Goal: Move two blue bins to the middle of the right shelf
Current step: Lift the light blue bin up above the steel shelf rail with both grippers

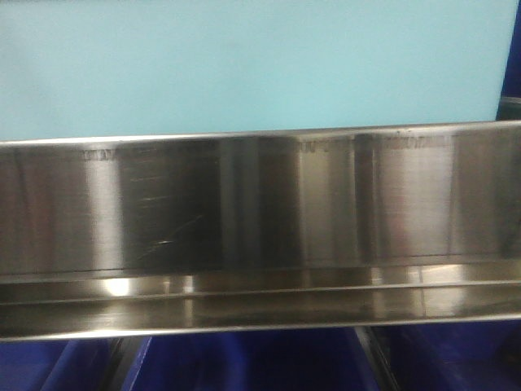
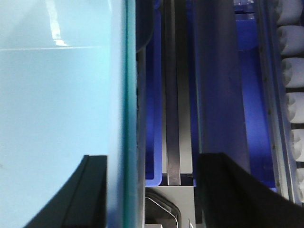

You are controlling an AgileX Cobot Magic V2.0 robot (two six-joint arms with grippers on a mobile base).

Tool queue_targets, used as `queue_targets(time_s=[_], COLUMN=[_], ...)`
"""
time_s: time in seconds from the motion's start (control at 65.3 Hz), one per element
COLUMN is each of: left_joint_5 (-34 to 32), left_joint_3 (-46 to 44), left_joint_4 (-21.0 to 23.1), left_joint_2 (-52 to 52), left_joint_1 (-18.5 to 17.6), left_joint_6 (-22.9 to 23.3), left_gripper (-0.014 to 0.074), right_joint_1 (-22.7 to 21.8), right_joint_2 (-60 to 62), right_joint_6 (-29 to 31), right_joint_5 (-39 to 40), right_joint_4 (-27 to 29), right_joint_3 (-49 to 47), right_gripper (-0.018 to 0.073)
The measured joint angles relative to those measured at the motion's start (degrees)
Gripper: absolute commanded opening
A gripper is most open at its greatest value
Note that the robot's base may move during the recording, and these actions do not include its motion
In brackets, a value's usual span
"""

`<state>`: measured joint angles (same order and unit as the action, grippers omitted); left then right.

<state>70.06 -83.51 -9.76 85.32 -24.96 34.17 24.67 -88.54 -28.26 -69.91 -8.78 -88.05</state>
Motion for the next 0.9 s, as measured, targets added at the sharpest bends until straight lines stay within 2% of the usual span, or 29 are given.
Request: queue_targets(time_s=[0.153,0.245,0.322,0.368,0.49,0.904], left_joint_5=[0.0,0.0,0.04,0.47,1.15,2.59], left_joint_3=[0.0,0.0,0.0,0.0,0.0,-3.71], left_joint_4=[0.0,0.0,-0.2,-0.33,-1.6,-2.08], left_joint_2=[0.0,0.0,0.0,0.0,0.12,0.69], left_joint_1=[0.0,0.0,0.0,0.0,0.0,0.0], left_joint_6=[-0.1,-0.1,-0.1,-0.1,0.48,0.46], left_gripper=[0.0377,0.0335,0.0232,0.016,-0.0108,-0.0111], right_joint_1=[0.0,0.0,0.0,0.0,0.0,0.13], right_joint_2=[0.0,0.0,0.0,0.0,0.11,1.49], right_joint_6=[0.0,0.0,0.0,0.0,1.1,1.21], right_joint_5=[0.0,0.0,0.0,0.0,-0.28,-1.91], right_joint_4=[0.0,0.0,0.0,0.0,0.73,1.37], right_joint_3=[0.0,0.0,0.0,0.0,0.0,0.1], right_gripper=[0.0288,0.0256,0.0174,0.0092,-0.0164,-0.0165])
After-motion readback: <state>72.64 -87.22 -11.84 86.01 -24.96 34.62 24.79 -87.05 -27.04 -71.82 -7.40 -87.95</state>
